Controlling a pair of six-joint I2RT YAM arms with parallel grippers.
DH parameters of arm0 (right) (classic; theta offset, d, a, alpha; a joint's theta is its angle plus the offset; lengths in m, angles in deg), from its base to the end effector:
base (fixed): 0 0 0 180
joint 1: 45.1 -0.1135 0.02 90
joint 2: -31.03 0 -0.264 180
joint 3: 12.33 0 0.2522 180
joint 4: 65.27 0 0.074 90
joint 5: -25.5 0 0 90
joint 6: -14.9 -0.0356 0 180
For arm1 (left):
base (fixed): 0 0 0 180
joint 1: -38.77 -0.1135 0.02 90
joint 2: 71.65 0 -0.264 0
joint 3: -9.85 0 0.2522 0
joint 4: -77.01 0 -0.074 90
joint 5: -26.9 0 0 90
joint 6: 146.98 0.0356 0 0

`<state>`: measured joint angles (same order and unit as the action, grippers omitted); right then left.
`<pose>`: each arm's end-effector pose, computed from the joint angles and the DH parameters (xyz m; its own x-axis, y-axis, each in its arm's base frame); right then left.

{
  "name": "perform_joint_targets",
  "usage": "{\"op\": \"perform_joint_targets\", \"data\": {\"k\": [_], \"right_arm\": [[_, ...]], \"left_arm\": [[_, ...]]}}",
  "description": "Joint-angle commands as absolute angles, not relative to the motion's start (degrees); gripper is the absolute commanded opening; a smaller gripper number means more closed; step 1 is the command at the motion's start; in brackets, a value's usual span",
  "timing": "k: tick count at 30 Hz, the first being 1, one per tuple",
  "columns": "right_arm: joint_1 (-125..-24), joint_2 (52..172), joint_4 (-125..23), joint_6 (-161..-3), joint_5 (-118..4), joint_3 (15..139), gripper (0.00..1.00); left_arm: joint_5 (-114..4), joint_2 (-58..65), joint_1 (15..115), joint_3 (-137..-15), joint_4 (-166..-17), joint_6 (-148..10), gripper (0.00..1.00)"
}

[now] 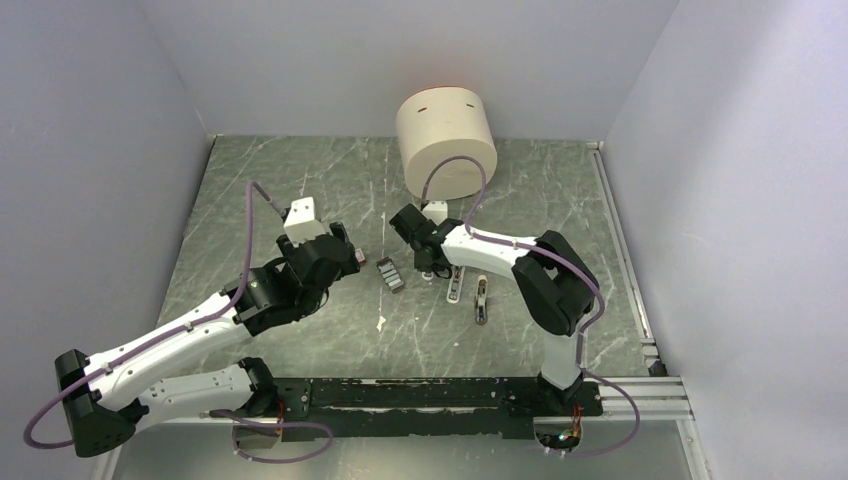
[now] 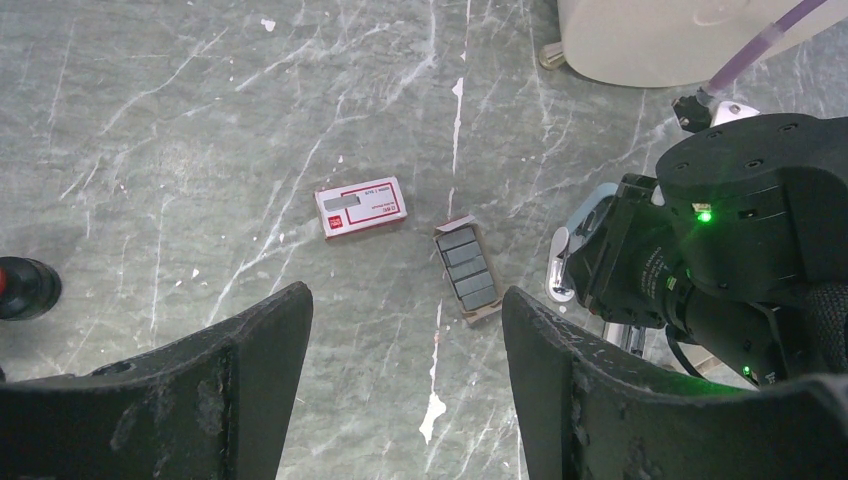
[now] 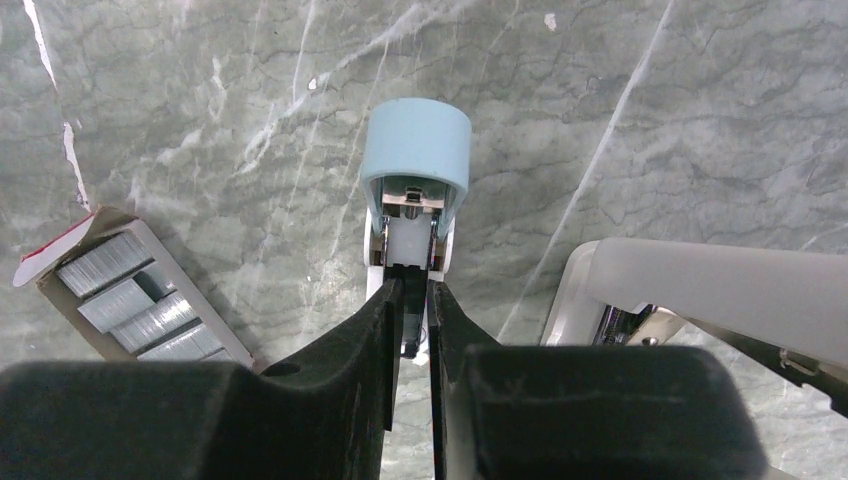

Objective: Load the staples into the stapler

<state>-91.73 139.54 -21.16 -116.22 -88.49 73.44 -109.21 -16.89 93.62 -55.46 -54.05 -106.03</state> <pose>0.2703 0.2651 0.1684 -0.8402 -0.0145 -0.5420 -0.0024 0.9997 -0.0231 0.1321 -0.1430 0.3140 -0.4168 -0.3175 -0.8517 -0.1117 0.9478 -0.2987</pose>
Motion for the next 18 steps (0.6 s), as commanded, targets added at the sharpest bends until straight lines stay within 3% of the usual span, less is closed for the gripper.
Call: {"op": "perform_joint_targets", "data": {"k": [1, 8, 18], "right_arm": [[-92.03, 139.22, -20.7, -116.2, -88.81, 74.76, 0.19], [-92.03, 134.72, -20.61, -116.08, -89.98, 75.38, 0.21], [-92.98, 131.32, -27.46, -107.6, -79.95, 74.73, 0.37]], "left_arm": [[-109.43, -17.22, 93.26, -55.55, -55.1, -106.09, 0.74], [-109.24, -17.43, 93.26, -55.68, -54.96, -106.17, 0.74], [-110.34, -19.28, 93.26, -57.3, -53.28, -105.99, 0.74]]}}
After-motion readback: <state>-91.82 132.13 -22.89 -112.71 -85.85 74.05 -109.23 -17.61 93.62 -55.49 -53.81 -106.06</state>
